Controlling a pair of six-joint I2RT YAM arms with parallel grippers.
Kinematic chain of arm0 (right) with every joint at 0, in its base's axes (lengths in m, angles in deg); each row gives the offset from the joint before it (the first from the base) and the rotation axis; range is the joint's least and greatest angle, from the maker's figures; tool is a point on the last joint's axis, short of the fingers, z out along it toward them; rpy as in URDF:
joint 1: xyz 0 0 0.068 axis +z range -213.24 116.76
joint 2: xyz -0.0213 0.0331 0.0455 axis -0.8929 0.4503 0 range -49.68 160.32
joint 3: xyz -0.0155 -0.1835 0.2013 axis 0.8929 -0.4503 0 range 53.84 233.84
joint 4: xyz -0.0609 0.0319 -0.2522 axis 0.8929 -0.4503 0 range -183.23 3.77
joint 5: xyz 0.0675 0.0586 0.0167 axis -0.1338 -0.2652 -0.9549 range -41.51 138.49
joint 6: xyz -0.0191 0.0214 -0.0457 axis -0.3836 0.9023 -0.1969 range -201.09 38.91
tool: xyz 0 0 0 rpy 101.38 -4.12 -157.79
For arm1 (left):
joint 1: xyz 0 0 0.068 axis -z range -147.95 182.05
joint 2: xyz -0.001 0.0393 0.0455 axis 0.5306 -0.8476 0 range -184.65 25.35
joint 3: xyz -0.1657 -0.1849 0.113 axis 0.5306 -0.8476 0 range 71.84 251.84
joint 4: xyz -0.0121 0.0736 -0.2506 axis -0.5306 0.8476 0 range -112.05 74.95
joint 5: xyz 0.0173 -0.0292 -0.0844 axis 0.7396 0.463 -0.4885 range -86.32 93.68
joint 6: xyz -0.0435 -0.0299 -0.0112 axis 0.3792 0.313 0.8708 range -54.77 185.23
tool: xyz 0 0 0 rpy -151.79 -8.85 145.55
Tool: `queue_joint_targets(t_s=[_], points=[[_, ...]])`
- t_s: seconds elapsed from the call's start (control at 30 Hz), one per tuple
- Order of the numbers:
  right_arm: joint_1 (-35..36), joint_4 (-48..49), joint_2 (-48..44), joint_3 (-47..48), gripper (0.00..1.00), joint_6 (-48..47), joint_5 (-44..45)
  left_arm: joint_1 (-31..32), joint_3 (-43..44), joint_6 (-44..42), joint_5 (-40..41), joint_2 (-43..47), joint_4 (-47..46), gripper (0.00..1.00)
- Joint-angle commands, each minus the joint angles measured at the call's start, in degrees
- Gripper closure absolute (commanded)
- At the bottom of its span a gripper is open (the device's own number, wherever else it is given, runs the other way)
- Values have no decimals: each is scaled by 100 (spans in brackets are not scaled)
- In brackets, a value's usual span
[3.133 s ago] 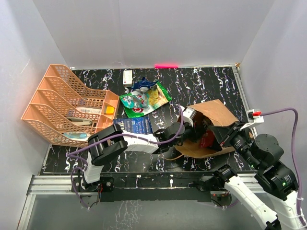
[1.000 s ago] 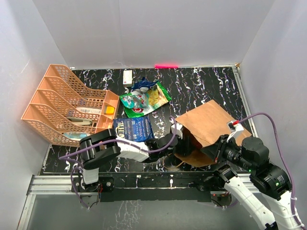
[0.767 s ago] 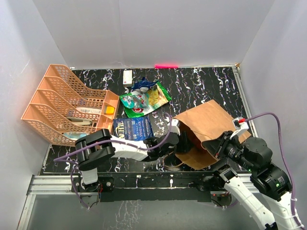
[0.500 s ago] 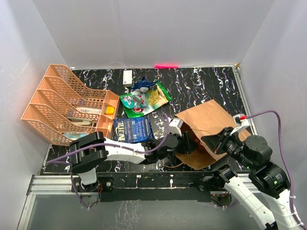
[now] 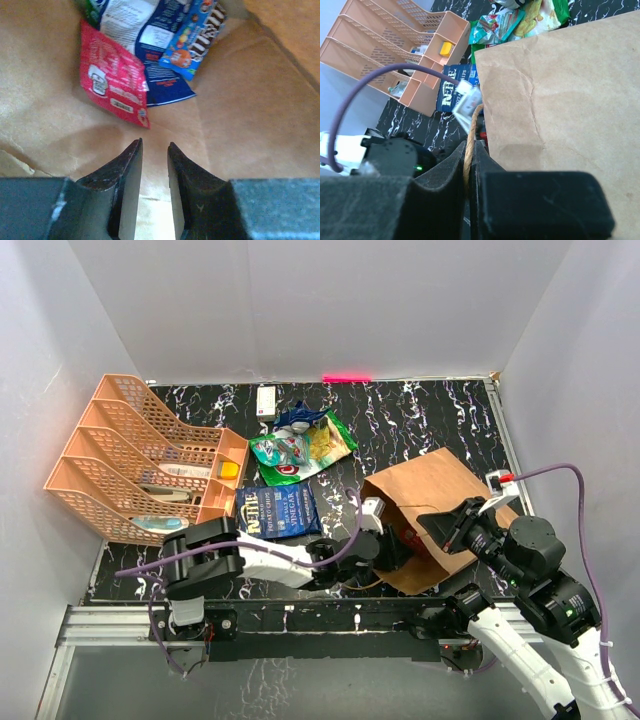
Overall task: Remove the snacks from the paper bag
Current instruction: Take out the snack from the paper bag.
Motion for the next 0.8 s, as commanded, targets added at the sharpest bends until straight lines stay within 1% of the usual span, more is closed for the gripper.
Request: queue_joint_targets(t_s=[0.0,0.1,0.13,0.23,0.27,0.43,0.57,0.63,0.77], points=[[12,461,67,157,92,17,24,14,570,771,426,-420,885,75],[16,442,89,164,92,-17,35,12,664,958,535,-626,919,73],[16,442,99,159,92,-22,44,7,710,998,603,-674,979,69],[16,496,114,142,92,-25,15,-1,838,1333,799,-766,1273,53],[15,515,120,134,92,-33,0,6,890,1458,848,-805,1373,49],[16,551,140,152,92,-49,-49,-66,1156,1791,904,-1100,1556,50],[16,523,158,199,92,-58,-74,-182,1294,1886,909,-1312,1315,54],[21,508,148,234,92,-58,-82,-224,1433,1963,939,-1410,1354,54],[16,487,148,320,92,-49,-97,-369,1606,2349,849,-1581,1382,55]])
